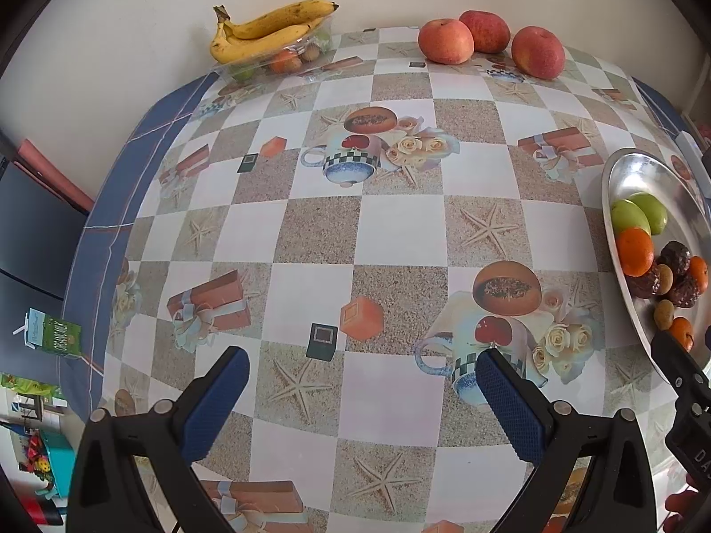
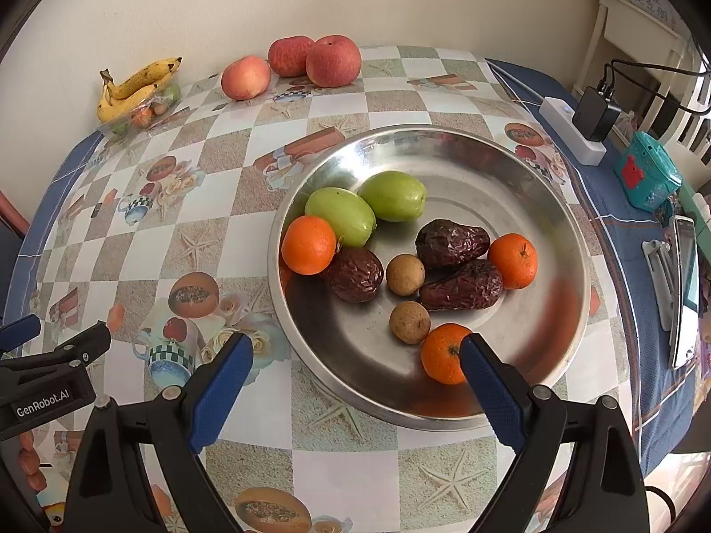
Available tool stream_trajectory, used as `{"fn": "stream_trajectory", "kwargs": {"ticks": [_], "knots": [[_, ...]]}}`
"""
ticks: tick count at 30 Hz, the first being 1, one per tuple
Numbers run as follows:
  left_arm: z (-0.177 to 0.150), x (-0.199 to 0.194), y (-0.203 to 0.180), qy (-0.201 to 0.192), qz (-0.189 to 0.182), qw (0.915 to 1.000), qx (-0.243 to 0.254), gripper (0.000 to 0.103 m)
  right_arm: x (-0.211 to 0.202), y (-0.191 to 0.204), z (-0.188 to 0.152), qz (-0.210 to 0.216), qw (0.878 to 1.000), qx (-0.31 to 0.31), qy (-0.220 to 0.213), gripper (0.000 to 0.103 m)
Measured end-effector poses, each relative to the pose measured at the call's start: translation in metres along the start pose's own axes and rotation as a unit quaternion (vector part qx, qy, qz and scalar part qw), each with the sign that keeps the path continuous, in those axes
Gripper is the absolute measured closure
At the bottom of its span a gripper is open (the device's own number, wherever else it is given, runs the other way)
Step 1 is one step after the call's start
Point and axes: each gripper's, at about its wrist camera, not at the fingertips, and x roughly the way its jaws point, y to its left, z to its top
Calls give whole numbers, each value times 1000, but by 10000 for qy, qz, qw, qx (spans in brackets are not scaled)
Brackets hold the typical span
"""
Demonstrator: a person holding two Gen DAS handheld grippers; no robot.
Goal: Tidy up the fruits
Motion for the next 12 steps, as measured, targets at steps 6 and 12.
{"fn": "stream_trajectory", "kwargs": {"ticks": [6,12], "knots": [[-1,0,-1,10,-4,10000,6,0,0,0,0,-2,10000,-11,5,9],[0,1,0,27,34,10000,-12,0,2,-2,-2,-7,10000,-6,20,9]]}}
